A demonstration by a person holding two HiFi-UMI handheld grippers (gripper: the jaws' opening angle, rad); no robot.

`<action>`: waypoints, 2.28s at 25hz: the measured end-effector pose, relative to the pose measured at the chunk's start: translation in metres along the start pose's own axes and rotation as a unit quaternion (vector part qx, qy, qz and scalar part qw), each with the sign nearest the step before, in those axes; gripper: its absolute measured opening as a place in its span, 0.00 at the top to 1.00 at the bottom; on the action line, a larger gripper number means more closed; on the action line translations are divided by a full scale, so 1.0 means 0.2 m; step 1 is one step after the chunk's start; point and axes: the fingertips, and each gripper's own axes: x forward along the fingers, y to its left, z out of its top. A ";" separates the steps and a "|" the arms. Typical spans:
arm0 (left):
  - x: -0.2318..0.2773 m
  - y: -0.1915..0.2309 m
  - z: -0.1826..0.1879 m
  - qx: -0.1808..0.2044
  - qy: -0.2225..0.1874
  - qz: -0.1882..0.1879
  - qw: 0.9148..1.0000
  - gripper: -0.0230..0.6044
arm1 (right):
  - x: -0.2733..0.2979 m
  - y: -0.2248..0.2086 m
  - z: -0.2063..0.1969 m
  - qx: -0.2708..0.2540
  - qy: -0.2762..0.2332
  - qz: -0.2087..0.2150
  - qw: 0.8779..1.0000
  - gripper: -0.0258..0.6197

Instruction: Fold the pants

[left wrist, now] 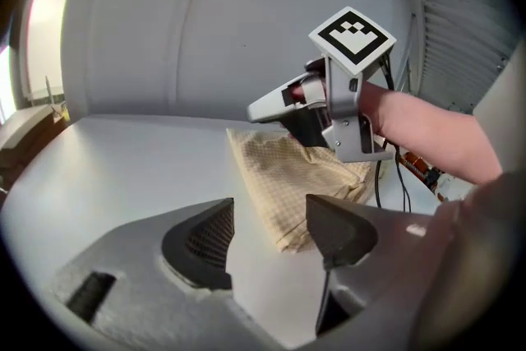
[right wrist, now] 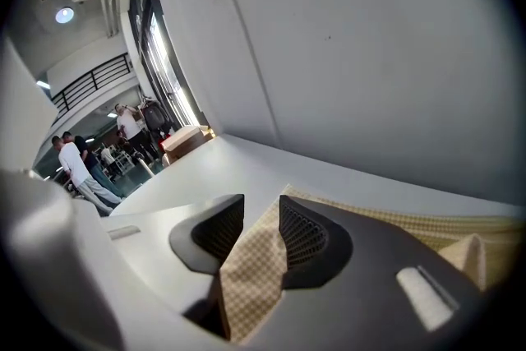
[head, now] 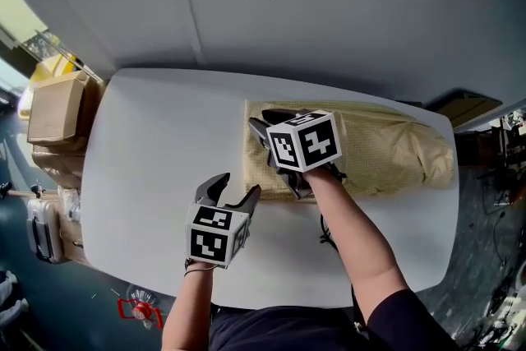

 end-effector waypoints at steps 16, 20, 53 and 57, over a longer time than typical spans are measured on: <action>0.11 -0.07 -0.09 0.007 0.031 -0.057 0.998 0.92 | 0.21 -0.09 -0.16 0.006 0.056 -0.058 0.997 0.93; 0.06 -0.10 -0.01 0.016 0.007 -0.069 0.997 0.93 | 0.14 -0.08 -0.10 0.006 0.030 -0.048 0.998 0.94; 0.42 -1.74 0.63 0.150 -0.095 -0.105 0.979 0.93 | -1.40 -1.19 -0.12 0.061 -0.141 -0.010 0.988 0.94; 0.56 -1.87 0.59 0.159 -0.079 -0.113 0.978 0.93 | -1.44 -1.35 -0.24 0.068 -0.125 -0.031 0.989 0.94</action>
